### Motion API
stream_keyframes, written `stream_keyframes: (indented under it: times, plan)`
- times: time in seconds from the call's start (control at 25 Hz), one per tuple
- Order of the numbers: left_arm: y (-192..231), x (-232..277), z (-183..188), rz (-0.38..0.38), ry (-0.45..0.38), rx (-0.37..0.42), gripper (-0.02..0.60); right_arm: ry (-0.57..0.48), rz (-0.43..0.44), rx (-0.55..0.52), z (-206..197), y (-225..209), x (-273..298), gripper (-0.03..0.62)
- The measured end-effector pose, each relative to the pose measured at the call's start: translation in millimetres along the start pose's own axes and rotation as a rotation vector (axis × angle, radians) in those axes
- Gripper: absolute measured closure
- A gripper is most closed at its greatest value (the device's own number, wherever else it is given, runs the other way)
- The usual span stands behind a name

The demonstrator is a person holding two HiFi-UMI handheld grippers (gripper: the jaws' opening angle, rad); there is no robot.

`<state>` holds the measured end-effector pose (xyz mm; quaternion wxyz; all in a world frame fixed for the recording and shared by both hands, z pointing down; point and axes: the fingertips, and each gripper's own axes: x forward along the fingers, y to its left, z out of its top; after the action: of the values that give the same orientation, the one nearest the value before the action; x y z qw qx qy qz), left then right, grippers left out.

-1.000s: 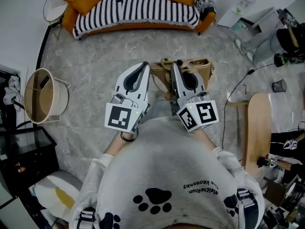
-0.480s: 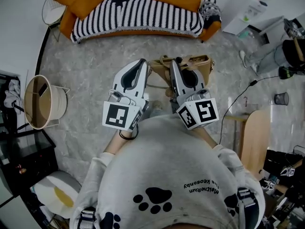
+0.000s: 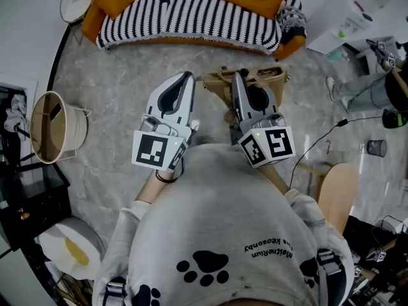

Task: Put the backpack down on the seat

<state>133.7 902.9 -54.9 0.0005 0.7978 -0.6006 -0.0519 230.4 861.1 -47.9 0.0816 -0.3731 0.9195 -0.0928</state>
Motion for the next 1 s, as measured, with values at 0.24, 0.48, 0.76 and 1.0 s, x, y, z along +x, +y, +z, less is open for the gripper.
stream_keyframes:
  times: [0.24,0.48,0.76,1.0]
  plan:
    - [9.7,7.7,-7.0,-0.013,0.005,-0.01,0.561,0.018,-0.009,0.038,-11.1,-1.9,6.1,0.522]
    - [28.6,31.3,-16.5,-0.044,-0.001,-0.026,0.561,0.019,-0.017,0.044,-17.7,-3.9,19.6,0.522]
    - [66.6,87.2,-22.1,-0.078,0.012,-0.017,0.561,0.004,-0.055,0.043,-17.1,-34.6,75.9,0.522]
    - [113.3,157.5,-28.4,-0.092,0.006,-0.025,0.561,-0.019,-0.084,0.042,-16.2,-79.5,142.2,0.522]
